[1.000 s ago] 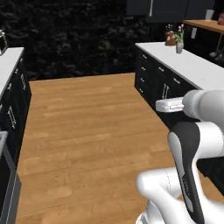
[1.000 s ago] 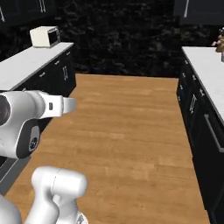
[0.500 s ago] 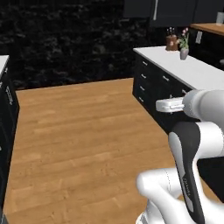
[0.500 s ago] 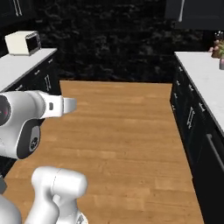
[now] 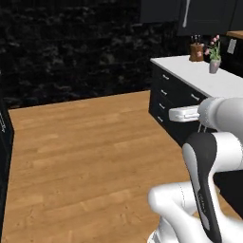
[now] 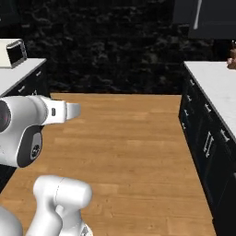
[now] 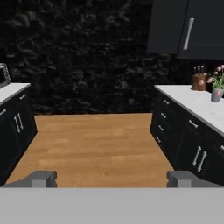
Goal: Gather all objects into one cabinet and sort the glasses and bowls to opposite sides.
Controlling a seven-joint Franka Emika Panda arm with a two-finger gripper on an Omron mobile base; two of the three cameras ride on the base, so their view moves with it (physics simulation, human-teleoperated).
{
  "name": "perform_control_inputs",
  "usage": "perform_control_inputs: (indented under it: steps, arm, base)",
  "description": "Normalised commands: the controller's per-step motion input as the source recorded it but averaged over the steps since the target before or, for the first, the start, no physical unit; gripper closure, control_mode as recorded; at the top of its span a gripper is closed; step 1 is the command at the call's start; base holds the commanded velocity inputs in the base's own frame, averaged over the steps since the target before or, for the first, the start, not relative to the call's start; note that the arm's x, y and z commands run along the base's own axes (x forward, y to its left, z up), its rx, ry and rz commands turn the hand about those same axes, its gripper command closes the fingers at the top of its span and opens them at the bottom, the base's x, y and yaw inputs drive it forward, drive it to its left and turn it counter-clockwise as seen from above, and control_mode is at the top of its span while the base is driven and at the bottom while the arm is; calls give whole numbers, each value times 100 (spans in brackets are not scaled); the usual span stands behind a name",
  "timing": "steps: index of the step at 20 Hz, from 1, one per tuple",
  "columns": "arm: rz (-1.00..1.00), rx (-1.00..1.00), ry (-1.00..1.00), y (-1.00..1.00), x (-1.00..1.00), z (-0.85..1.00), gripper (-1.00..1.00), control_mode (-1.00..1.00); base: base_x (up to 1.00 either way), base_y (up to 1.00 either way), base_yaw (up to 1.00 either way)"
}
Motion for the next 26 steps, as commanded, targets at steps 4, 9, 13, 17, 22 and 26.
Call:
perform_control_inputs:
  steps: [4,9,13,17,22,26]
  arm:
    - [0,0,0,0,0,0,-100,100]
    - [0,0,0,0,0,0,-100,100]
    - [0,0,0,0,0,0,-100,100]
    - [0,0,0,0,0,0,-100,100]
    - [0,0,0,0,0,0,-100,100]
    - [0,0,0,0,0,0,-100,100]
  base:
    - [100,34,-5]
    - [100,26,-4]
    - [100,27,-9]
    - [100,21,-16]
    - [100,31,-19]
    - [100,26,-26]
